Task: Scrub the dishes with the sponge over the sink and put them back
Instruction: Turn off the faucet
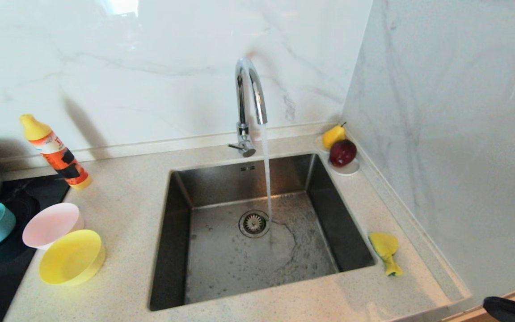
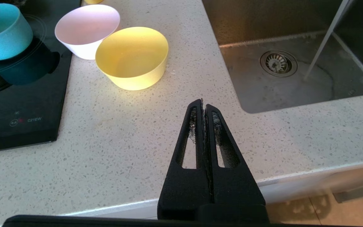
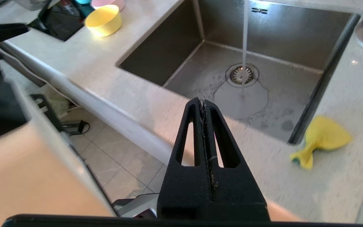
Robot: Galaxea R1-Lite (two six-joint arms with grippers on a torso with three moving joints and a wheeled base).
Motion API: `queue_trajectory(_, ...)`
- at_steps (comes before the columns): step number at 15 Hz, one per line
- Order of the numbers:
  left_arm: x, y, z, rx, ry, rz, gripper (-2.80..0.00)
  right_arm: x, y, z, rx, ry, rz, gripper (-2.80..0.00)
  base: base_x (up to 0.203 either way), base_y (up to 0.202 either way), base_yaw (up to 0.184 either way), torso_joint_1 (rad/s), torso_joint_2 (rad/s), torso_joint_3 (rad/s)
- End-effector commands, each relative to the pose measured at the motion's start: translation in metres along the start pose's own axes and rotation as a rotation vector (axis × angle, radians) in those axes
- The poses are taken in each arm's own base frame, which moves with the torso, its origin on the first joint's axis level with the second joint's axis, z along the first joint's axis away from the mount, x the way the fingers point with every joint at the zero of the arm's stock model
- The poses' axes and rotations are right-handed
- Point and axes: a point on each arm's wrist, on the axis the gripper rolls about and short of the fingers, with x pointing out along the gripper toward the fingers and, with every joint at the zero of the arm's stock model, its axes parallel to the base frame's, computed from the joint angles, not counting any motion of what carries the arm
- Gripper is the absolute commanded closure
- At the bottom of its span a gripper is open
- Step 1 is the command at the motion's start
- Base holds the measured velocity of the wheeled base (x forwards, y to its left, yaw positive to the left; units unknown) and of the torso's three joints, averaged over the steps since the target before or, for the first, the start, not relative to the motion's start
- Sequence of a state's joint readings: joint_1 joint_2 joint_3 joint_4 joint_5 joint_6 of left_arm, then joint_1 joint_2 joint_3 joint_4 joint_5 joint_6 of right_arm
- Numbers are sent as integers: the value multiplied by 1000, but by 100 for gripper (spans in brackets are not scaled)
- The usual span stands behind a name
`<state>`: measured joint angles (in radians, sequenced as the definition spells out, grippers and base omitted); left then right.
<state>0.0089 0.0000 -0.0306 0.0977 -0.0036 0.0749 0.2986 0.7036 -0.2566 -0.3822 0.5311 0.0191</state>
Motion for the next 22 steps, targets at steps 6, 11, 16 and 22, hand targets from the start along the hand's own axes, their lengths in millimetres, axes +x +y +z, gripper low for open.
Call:
queue_trajectory(6, 0, 0, 0, 0, 2, 1, 0, -46, 26, -49, -57, -93, -237, 0, 0, 0, 0, 0, 0, 0)
queue_trajectory(11, 0, 0, 0, 0, 2, 1, 0, -52, 26, -79, -101, -85, -541, 0, 0, 0, 0, 0, 0, 0)
queue_trajectory(16, 0, 0, 0, -3, 2, 1, 0, -54, 19, -97, -30, 83, -803, 0, 0, 0, 0, 0, 0, 0)
queue_trajectory(22, 0, 0, 0, -3, 2, 1, 0, -56, 21, -107, -10, 157, -829, 0, 0, 0, 0, 0, 0, 0)
